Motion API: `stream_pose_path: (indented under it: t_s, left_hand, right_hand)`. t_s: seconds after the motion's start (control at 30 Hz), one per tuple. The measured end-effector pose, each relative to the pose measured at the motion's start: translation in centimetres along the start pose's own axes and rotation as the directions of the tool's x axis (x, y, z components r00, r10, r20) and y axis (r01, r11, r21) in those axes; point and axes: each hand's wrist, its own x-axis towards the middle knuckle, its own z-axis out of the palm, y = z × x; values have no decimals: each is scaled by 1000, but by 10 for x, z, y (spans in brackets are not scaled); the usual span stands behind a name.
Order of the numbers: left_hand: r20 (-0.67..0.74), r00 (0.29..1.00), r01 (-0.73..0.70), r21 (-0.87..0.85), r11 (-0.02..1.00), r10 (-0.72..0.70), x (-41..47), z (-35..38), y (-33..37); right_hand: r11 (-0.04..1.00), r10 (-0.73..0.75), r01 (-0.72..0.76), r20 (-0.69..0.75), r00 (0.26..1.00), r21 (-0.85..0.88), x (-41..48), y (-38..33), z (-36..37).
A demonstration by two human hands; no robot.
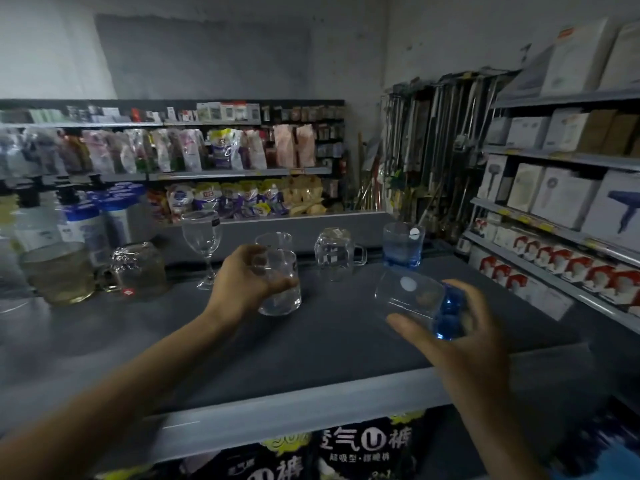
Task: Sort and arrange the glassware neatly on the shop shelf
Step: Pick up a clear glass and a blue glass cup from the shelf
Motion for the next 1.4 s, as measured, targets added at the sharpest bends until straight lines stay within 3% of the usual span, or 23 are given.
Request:
stream_pose_path:
  t_s: [0.2,0.37,0.47,0.53,0.63,0.73,0.8,0.93,1.17,1.4]
  left_hand:
    - [10,1000,6,105,994,-7,-4,-1,6]
    - [-68,950,-265,343,901,306,-42,-6,32]
    - [36,932,-358,243,902,360,-70,7,62]
    - [179,945,-287,60,956,272,-85,24,81]
    - [392,913,-27,-211,977,110,-90,56,96]
    - [463,886,185,-358,915,2,-84,83,106]
    - [465,885,234,-435,870,-5,-81,97,113]
    - [409,912,251,-526,813,-17,-70,114,125]
    - [328,945,137,-450,882,21,-30,148,120]
    - [267,964,104,-408,907,10,-3,186,104]
  right_hand:
    - [998,-10,6,80,997,56,13,6,-13]
    - [995,-33,23,99,994,99,21,-1,-22]
    - [993,-32,19,111,993,120,29,-2,-27]
    - [989,-12,-6,123,992,146,35,-2,-30]
    - [981,55,-87,181,982,172,45,1,-34]
    - [978,105,-143,233,967,153,56,7,-41]
    - [973,129,-173,263,956,152,64,9,-48]
    - [979,122,-170,353,928,110,83,9,-55]
    - [994,100,-77,397,912,-74,136,23,-51]
    - [992,110,-74,423,899,-100,156,35,-49]
